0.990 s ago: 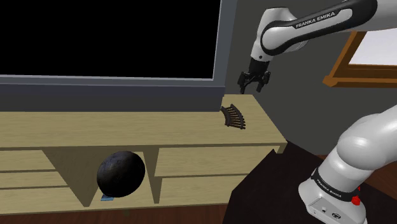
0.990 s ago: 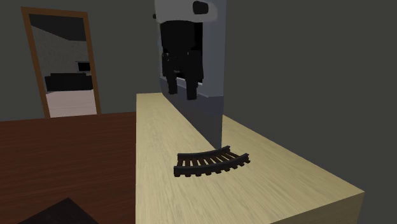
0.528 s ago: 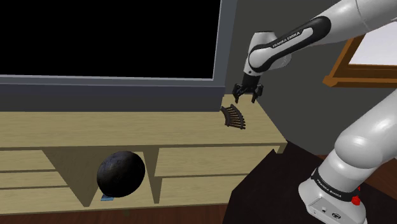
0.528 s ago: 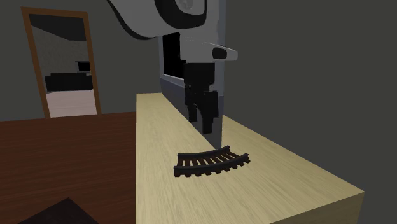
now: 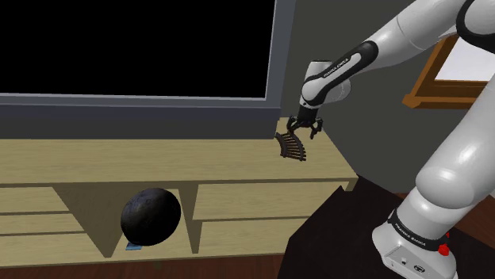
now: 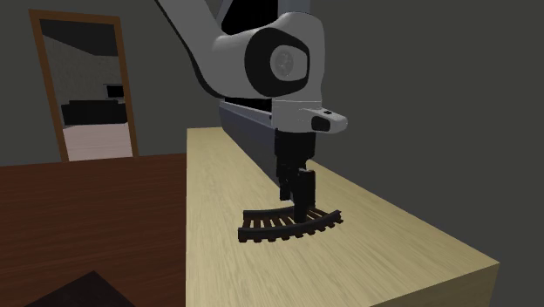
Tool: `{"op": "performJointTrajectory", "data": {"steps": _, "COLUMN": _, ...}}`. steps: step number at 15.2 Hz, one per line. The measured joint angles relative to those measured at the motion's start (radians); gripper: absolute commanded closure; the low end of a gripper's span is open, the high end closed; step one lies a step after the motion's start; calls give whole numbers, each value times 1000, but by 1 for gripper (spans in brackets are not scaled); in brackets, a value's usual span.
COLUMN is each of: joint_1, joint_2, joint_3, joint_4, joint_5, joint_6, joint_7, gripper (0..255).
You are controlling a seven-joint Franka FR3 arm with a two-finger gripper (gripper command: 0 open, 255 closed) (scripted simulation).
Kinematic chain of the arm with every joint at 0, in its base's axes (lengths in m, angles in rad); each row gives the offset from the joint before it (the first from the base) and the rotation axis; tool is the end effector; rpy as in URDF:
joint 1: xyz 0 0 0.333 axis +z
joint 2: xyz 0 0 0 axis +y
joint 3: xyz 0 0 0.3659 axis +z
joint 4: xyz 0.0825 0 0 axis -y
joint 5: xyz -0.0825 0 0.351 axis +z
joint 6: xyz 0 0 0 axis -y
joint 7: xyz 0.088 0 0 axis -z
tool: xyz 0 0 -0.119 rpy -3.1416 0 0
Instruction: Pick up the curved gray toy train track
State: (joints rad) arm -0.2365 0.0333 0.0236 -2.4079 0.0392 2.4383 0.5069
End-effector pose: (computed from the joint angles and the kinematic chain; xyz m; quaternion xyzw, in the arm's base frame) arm 0.4610 -0.0993 0.3615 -0.9305 0.3661 0.0033 0.0127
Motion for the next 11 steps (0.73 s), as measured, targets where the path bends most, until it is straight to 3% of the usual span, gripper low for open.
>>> {"op": "performJointTrajectory", "data": {"steps": 5, "joint_1": 0, "joint_2": 53, "joint_3": 0, "joint_4": -11, "joint_5": 2, "joint_6": 63, "joint_7": -1, "gripper": 0}}
{"op": "performJointTrajectory", "data": {"steps": 6, "joint_1": 0, "joint_2": 58, "joint_3": 0, "joint_4": -12, "joint_5": 2, "joint_6": 70, "joint_7": -1, "gripper": 255}}
{"op": "performJointTrajectory", "data": {"steps": 11, "joint_1": 0, "joint_2": 63, "joint_3": 0, "joint_4": -12, "joint_5": 2, "joint_6": 75, "joint_7": -1, "gripper": 255}}
